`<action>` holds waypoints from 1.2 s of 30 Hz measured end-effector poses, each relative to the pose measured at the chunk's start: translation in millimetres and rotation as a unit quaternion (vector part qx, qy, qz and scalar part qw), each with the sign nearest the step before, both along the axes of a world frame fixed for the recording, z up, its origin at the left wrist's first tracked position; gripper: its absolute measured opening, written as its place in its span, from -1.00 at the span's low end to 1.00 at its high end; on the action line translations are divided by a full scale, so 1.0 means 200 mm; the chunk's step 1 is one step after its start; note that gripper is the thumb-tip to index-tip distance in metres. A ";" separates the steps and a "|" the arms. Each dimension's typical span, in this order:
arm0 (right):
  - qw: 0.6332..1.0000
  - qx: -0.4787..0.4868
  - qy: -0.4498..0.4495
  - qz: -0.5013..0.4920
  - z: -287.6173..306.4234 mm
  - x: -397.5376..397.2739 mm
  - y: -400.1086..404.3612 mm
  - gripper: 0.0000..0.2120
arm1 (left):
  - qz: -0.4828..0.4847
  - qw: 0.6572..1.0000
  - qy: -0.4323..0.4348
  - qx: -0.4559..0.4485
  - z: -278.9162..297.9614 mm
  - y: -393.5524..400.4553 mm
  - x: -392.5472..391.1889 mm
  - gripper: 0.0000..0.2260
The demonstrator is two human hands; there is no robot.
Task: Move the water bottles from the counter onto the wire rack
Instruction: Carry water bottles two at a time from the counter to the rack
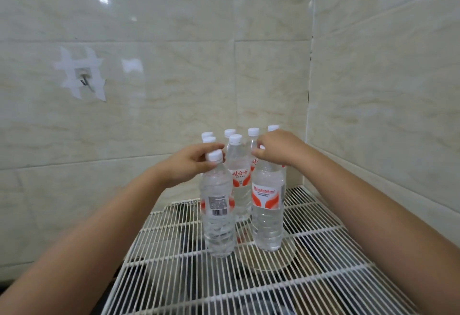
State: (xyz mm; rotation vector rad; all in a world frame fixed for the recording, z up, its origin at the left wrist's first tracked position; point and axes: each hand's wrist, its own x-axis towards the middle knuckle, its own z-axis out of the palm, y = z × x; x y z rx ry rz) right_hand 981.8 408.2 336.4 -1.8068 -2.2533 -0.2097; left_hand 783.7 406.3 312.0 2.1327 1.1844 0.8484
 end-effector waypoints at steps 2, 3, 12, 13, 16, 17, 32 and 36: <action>0.999 -0.036 0.001 0.034 0.02 0.02 -0.01 -0.72 | 0.062 0.995 -0.020 0.074 -0.02 0.01 0.00 -0.67; 0.998 -0.047 0.002 0.045 0.03 0.03 -0.02 -0.72 | 0.086 0.991 -0.042 0.092 -0.04 0.02 0.00 -0.70; 0.993 -0.066 0.013 0.100 0.05 0.07 -0.05 -0.65 | 0.116 0.984 -0.105 0.091 -0.08 0.03 0.02 -0.74; 0.993 -0.067 0.013 0.098 0.04 0.07 -0.05 -0.64 | 0.088 0.987 -0.115 0.066 -0.07 0.03 0.01 -0.69; 0.996 -0.054 0.019 0.066 0.03 0.06 -0.04 -0.64 | -0.031 0.985 -0.164 -0.048 -0.05 0.03 -0.03 -0.63; 0.998 -0.044 0.018 0.047 0.03 0.06 -0.03 -0.67 | -0.041 0.984 -0.158 -0.069 -0.04 0.03 -0.03 -0.67; 0.988 -0.090 0.045 0.119 0.05 0.09 -0.08 -0.65 | 0.138 0.984 0.050 0.099 0.01 -0.02 0.06 -0.41; 0.999 -0.027 -0.006 0.042 0.03 0.04 -0.07 -0.68 | 0.159 0.978 0.068 0.117 0.00 -0.04 0.07 -0.58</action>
